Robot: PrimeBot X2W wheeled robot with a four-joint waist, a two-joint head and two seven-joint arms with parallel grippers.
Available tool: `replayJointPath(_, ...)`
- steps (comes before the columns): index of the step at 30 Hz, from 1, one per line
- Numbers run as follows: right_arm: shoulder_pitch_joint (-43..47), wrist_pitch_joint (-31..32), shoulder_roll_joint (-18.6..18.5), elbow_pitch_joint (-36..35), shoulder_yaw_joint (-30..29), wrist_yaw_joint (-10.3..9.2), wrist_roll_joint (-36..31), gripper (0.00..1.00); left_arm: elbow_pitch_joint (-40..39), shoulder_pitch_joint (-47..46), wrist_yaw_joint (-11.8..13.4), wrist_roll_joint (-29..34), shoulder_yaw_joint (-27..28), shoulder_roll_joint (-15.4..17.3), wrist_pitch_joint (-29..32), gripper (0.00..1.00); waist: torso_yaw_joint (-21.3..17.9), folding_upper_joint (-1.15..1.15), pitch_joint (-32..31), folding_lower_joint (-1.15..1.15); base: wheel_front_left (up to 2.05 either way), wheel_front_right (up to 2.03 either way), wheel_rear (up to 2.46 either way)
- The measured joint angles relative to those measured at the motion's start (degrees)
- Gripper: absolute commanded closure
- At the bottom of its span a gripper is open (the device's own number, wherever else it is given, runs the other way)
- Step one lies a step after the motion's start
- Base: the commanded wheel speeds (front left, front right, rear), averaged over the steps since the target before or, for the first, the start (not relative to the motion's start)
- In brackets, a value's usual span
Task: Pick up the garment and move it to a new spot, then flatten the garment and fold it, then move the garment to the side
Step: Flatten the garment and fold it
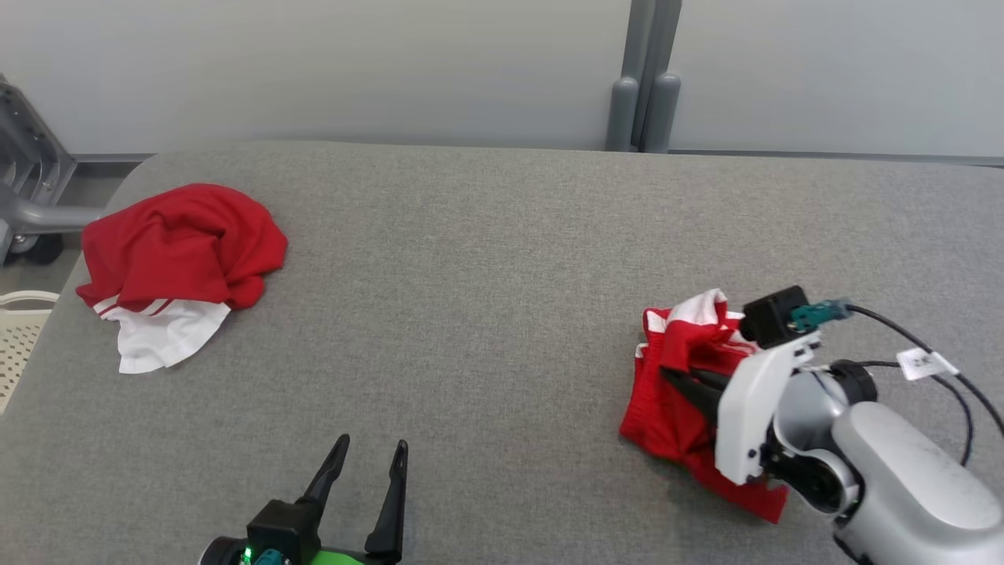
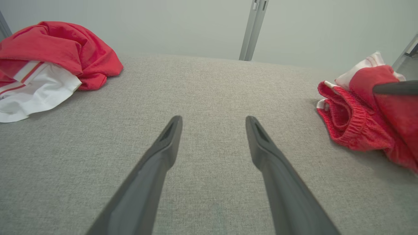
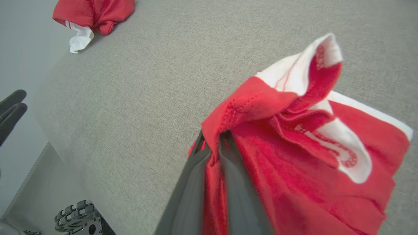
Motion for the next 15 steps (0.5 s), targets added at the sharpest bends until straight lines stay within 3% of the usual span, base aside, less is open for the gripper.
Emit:
replayJointPath(3, -2.26, 0.35, 4.97, 4.04, 0.55, 0.01, -2.56, 1.00, 0.55, -0.32, -0.44, 0.31, -0.04, -0.56, 0.00, 0.00, 0.67, 0.00, 0.20, 0.00, 0.00, 0.00, 0.00)
replayJointPath(7, -4.80, 0.32, 7.94, 8.61, 1.03, 0.01, -5.89, 0.99, 0.94, -0.95, -0.73, 0.66, 0.23, -1.05, 0.00, 0.00, 1.46, 0.00, 0.58, 0.00, 0.00, 0.00, 0.00)
replayJointPath(10, -5.81, 0.00, 9.31, 10.67, 1.91, 0.01, -7.59, 0.68, 1.16, -1.21, -1.09, 1.03, 0.48, -1.44, 0.00, 0.00, 1.93, 0.00, 0.80, 0.00, 0.00, 0.00, 0.00)
replayJointPath(12, -6.60, -0.82, 9.94, 11.51, 2.21, 0.01, -8.79, 0.00, 1.25, -1.20, -1.13, 1.20, 0.90, -1.58, 0.00, 0.00, 2.02, 0.00, 0.92, 0.00, 0.00, 0.00, 0.00)
replayJointPath(15, -7.69, -1.43, 10.72, 11.95, 3.35, 0.01, -9.94, 0.00, 1.51, -1.02, -1.24, 1.52, 1.42, -2.08, 0.00, 0.00, 1.82, 0.00, 0.93, 0.00, 0.00, 0.00, 0.00)
